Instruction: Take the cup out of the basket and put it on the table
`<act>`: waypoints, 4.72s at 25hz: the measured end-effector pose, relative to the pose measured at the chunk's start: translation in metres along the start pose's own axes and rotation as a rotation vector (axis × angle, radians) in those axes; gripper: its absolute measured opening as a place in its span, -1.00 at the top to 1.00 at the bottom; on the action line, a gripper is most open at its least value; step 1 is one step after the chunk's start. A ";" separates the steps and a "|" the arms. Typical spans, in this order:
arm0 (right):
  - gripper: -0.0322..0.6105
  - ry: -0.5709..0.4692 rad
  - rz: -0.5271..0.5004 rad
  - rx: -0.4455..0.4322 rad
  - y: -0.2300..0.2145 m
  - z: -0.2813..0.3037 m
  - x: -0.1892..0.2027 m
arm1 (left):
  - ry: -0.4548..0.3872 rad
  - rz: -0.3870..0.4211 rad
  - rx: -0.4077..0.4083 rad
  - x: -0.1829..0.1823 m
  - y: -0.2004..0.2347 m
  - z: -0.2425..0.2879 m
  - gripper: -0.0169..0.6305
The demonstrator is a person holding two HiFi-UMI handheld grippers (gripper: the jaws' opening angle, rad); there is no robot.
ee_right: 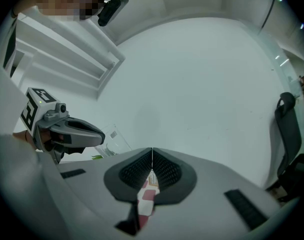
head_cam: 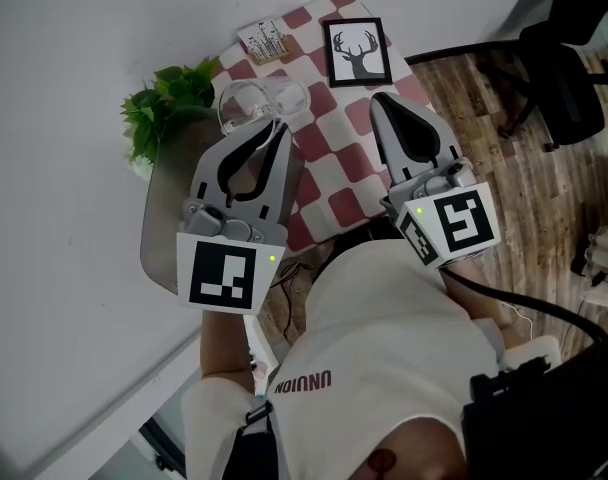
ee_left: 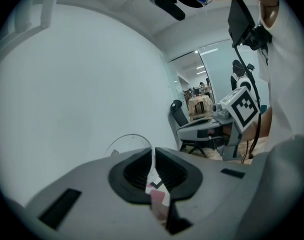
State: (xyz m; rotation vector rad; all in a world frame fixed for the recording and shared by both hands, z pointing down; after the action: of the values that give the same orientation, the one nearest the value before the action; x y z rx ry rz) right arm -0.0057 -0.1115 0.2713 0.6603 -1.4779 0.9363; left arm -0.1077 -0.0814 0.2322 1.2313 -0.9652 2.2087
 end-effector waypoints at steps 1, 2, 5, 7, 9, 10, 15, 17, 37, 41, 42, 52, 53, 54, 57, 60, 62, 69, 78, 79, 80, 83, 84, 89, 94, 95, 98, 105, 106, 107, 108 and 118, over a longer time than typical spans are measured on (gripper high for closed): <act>0.84 -0.001 0.001 0.001 -0.003 -0.001 -0.001 | 0.000 0.002 0.002 -0.002 -0.002 0.002 0.85; 0.84 -0.002 0.001 0.003 -0.005 -0.002 -0.002 | -0.001 0.000 0.004 -0.003 -0.004 0.005 0.86; 0.84 -0.003 0.002 0.005 -0.011 -0.004 -0.003 | 0.002 0.001 0.010 -0.005 -0.009 0.012 0.86; 0.84 -0.004 0.005 0.003 -0.015 -0.004 -0.004 | 0.004 0.005 0.013 -0.008 -0.013 0.017 0.86; 0.84 -0.005 0.007 0.000 -0.019 -0.006 -0.005 | 0.002 -0.004 0.014 -0.009 -0.018 0.021 0.86; 0.84 -0.006 0.007 0.001 -0.021 -0.007 -0.005 | 0.000 -0.010 0.015 -0.010 -0.021 0.023 0.86; 0.84 -0.009 0.006 0.006 -0.026 -0.011 -0.003 | -0.004 -0.022 0.030 -0.006 -0.031 0.031 0.86; 0.84 -0.010 0.006 0.007 -0.028 -0.013 -0.002 | -0.004 -0.030 0.036 -0.005 -0.036 0.036 0.85; 0.84 -0.014 0.000 0.039 -0.063 -0.028 -0.002 | 0.092 -0.135 0.088 0.030 -0.074 0.084 0.85; 0.84 -0.003 0.001 0.036 -0.071 -0.026 0.000 | 0.116 -0.155 0.085 0.039 -0.076 0.096 0.86; 0.84 -0.001 0.001 0.036 -0.071 -0.025 0.000 | 0.122 -0.157 0.089 0.042 -0.076 0.097 0.86; 0.84 0.018 0.001 0.030 -0.071 -0.018 0.004 | 0.186 -0.200 0.131 0.073 -0.085 0.112 0.86; 0.84 0.019 0.000 0.030 -0.072 -0.017 0.004 | 0.191 -0.204 0.135 0.076 -0.086 0.114 0.85; 0.84 0.020 0.001 0.030 -0.072 -0.017 0.005 | 0.196 -0.208 0.137 0.079 -0.087 0.115 0.86; 0.84 0.024 0.001 0.029 -0.074 -0.015 0.006 | 0.212 -0.220 0.142 0.088 -0.089 0.121 0.86; 0.84 0.027 -0.002 0.028 -0.074 -0.014 0.007 | 0.231 -0.227 0.149 0.098 -0.093 0.126 0.86; 0.84 0.027 -0.004 0.025 -0.074 -0.013 0.008 | 0.247 -0.232 0.159 0.106 -0.097 0.129 0.86; 0.84 0.030 -0.014 0.018 -0.074 -0.011 0.009 | 0.307 -0.247 0.184 0.135 -0.109 0.136 0.85; 0.84 0.034 -0.021 0.016 -0.074 -0.007 0.009 | 0.354 -0.280 0.200 0.161 -0.120 0.144 0.86; 0.84 0.036 -0.021 0.014 -0.074 -0.007 0.009 | 0.360 -0.283 0.202 0.164 -0.121 0.144 0.85; 0.84 0.038 -0.021 0.013 -0.074 -0.006 0.010 | 0.366 -0.287 0.204 0.167 -0.122 0.145 0.86; 0.84 0.040 -0.022 0.015 -0.074 -0.006 0.010 | 0.379 -0.301 0.203 0.175 -0.124 0.145 0.86; 0.84 0.039 -0.022 0.015 -0.074 -0.006 0.009 | 0.384 -0.302 0.202 0.178 -0.125 0.145 0.86; 0.84 0.039 -0.028 0.012 -0.073 -0.005 0.009 | 0.409 -0.298 0.205 0.190 -0.131 0.147 0.85; 0.84 0.037 -0.030 0.013 -0.072 -0.006 0.008 | 0.423 -0.319 0.198 0.197 -0.134 0.145 0.85; 0.84 0.037 -0.030 0.013 -0.072 -0.006 0.008 | 0.424 -0.321 0.197 0.198 -0.134 0.145 0.85; 0.84 0.038 -0.032 0.012 -0.071 -0.005 0.008 | 0.433 -0.322 0.198 0.202 -0.135 0.146 0.85; 0.84 0.033 -0.031 0.012 -0.071 -0.006 0.007 | 0.438 -0.328 0.196 0.204 -0.138 0.147 0.85; 0.84 0.033 -0.031 0.011 -0.071 -0.006 0.007 | 0.438 -0.332 0.194 0.203 -0.138 0.147 0.85; 0.84 0.033 -0.031 0.010 -0.070 -0.006 0.007 | 0.438 -0.335 0.193 0.204 -0.139 0.147 0.85; 0.84 0.034 -0.031 0.010 -0.070 -0.006 0.007 | 0.439 -0.335 0.193 0.204 -0.140 0.147 0.85; 0.84 0.037 -0.031 0.004 -0.068 -0.007 0.008 | 0.461 -0.333 0.208 0.204 -0.148 0.151 0.85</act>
State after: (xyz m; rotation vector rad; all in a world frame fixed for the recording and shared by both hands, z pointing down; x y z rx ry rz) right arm 0.0542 -0.1398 0.2909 0.6636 -1.4295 0.9232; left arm -0.0318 -0.0886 0.5159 0.8276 -0.3304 2.2104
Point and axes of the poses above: the fingertips, and each gripper's own axes: z forward along the fingers, y to its left, x out of its underside, the point moved 1 cm from there along -z, backward along the fingers, and after that the axes turned 4 degrees about x, right-handed, at the moved point
